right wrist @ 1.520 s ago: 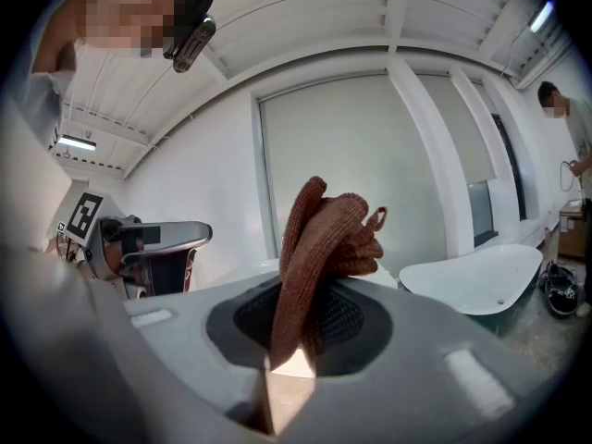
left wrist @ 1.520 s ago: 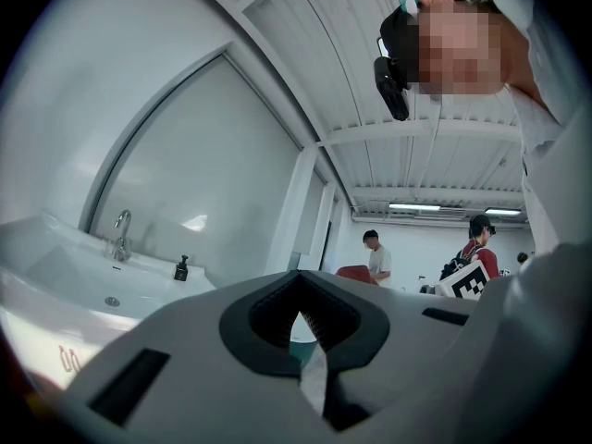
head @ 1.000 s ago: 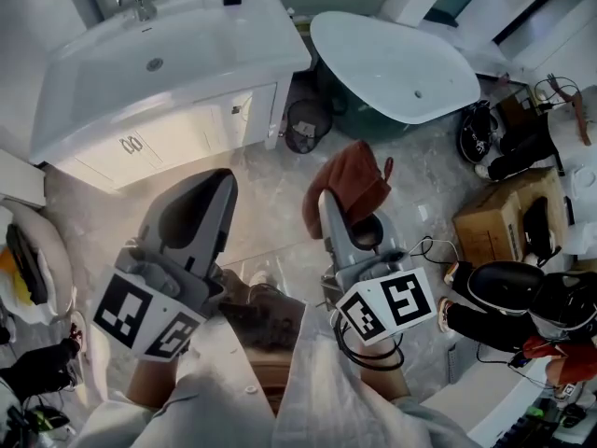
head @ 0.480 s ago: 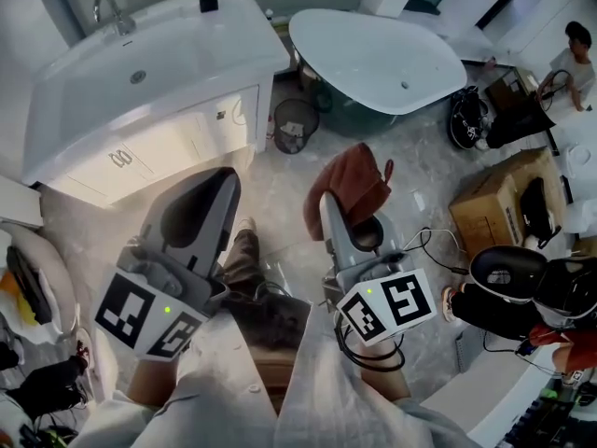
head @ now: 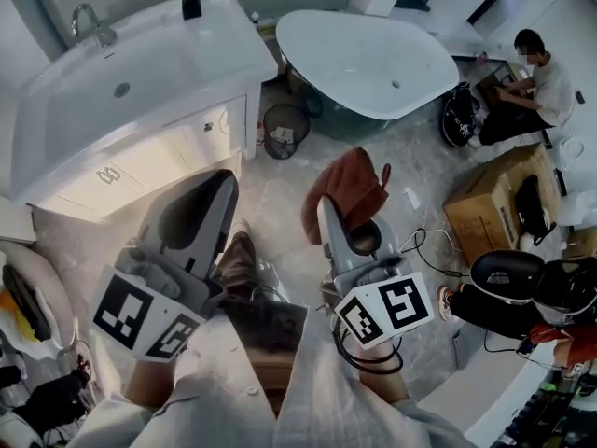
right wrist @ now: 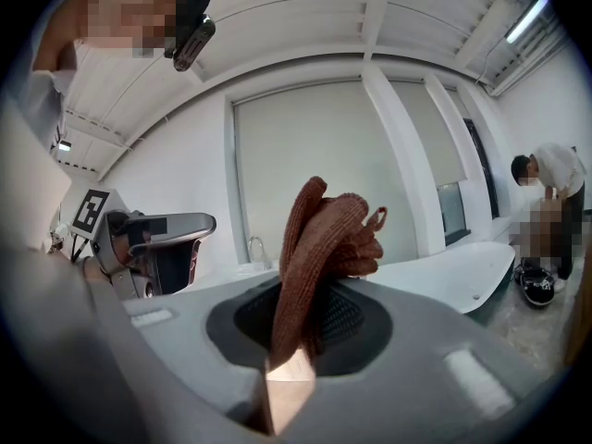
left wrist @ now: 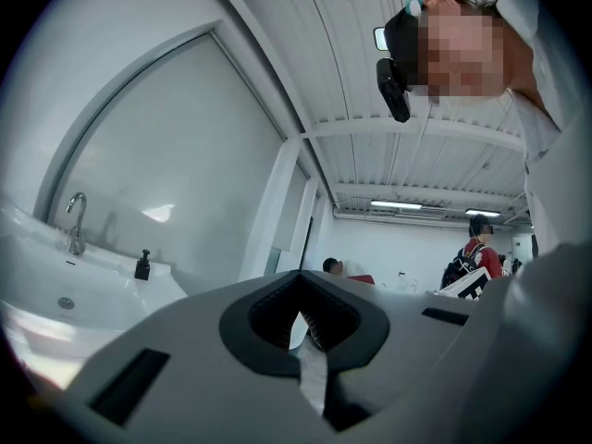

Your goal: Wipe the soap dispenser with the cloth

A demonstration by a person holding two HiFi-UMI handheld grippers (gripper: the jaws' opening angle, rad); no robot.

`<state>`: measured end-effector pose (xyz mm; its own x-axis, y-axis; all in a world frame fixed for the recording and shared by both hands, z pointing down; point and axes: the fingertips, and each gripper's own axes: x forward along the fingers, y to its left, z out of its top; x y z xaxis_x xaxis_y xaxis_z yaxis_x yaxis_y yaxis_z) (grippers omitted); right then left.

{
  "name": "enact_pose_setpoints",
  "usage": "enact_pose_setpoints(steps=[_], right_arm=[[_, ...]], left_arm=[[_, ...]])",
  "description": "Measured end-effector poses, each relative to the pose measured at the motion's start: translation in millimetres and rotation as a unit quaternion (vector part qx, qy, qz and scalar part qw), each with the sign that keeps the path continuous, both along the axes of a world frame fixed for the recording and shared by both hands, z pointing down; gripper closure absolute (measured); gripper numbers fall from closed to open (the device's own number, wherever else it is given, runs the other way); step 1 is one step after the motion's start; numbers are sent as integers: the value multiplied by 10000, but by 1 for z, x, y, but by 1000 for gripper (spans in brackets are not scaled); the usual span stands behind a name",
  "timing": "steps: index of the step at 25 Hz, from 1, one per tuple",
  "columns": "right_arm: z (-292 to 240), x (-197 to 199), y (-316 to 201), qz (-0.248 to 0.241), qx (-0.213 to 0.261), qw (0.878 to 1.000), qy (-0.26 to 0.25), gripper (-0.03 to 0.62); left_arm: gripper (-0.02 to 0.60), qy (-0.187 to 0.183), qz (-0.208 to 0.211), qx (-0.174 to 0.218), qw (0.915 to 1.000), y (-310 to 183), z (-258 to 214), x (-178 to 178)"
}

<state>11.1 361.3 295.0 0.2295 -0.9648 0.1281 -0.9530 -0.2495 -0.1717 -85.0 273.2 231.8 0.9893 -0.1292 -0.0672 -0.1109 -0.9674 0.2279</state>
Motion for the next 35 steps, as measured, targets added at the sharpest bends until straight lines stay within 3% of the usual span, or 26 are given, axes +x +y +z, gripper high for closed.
enact_pose_setpoints(steps=[22,35], right_arm=[[-12,110,-145,87,-160,9998,8,539],[-14,155,-248,-127,-162,9998,47,539]], left_arm=[[578,23,68,-202,9998,-153,-9,112],[578,62,-234,-133,9996,-253,-10,146]])
